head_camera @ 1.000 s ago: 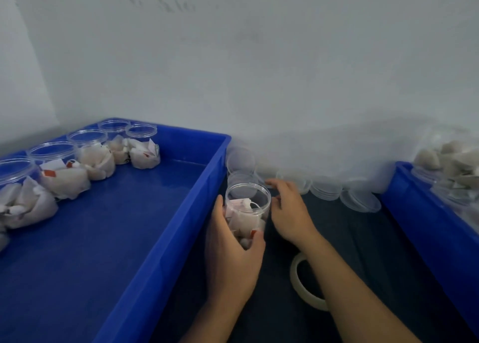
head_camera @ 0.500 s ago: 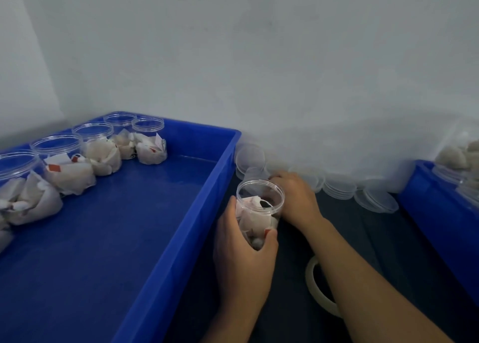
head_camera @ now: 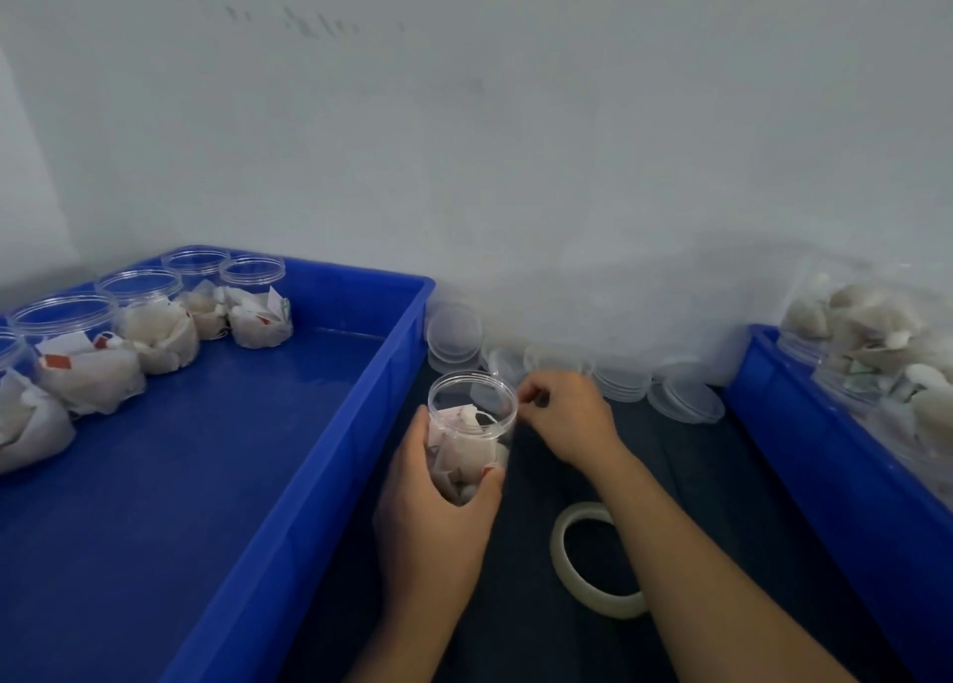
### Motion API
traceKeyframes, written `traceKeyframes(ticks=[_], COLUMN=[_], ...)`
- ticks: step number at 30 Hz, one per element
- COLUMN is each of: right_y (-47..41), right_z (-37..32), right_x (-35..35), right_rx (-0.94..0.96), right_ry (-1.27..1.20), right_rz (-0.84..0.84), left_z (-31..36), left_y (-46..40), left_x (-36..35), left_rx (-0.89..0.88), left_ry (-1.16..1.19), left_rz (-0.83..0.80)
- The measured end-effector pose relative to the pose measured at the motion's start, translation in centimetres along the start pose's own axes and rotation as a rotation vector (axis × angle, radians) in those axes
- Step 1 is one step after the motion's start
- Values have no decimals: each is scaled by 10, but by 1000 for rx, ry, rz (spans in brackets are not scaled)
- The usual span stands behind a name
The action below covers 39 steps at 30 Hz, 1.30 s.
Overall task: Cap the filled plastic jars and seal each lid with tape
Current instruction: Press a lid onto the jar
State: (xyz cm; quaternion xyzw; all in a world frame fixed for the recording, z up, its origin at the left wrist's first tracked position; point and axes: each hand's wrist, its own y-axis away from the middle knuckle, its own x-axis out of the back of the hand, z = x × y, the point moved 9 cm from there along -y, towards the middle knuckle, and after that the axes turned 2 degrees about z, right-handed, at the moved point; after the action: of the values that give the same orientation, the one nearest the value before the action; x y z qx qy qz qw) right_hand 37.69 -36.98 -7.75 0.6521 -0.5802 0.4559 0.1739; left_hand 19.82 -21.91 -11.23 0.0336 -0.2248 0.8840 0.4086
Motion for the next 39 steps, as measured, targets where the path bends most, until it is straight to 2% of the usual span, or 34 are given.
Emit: traceKeyframes(ticks=[4, 6, 9, 11, 13, 16, 18, 20, 23, 27, 34, 39], right_y=[-1, 4, 10, 17, 27, 44, 55, 63, 66, 62, 54, 54], right_z=[5, 4, 4, 1, -7, -27, -45, -59, -65, -54, -29, -32], right_x=[13, 21, 46, 66, 84, 106, 112, 110, 97, 83, 88, 80], right_rx=[-57, -41, -52, -72, -82, -69, -45, -46, -88, -138, -152, -136], right_ry=[-344, -389, -387, -508, -683, -1027, -1266, -1377, -1257, -980, -597, -420], right_rz=[4, 22, 189, 286, 311, 213, 42, -129, -267, -312, -216, -255], left_z=[3, 5, 7, 9, 12, 18, 22, 25, 27, 28, 31, 37], left_y=[2, 3, 2, 2, 2, 5, 8, 10, 13, 12, 14, 17], left_x=[-5, -5, -4, -3, -3, 0, 1, -1, -5, -7, -8, -8], left_rx=[-33, -47, -62, -75, -93, -127, -152, -179, -203, -216, -247, -290], left_ry=[-57, -70, -45, -32, -35, -57, -55, -43, -36, -41, -54, -62], left_rz=[-43, -55, -62, -61, -62, -40, -34, -43, -70, -90, -95, -89])
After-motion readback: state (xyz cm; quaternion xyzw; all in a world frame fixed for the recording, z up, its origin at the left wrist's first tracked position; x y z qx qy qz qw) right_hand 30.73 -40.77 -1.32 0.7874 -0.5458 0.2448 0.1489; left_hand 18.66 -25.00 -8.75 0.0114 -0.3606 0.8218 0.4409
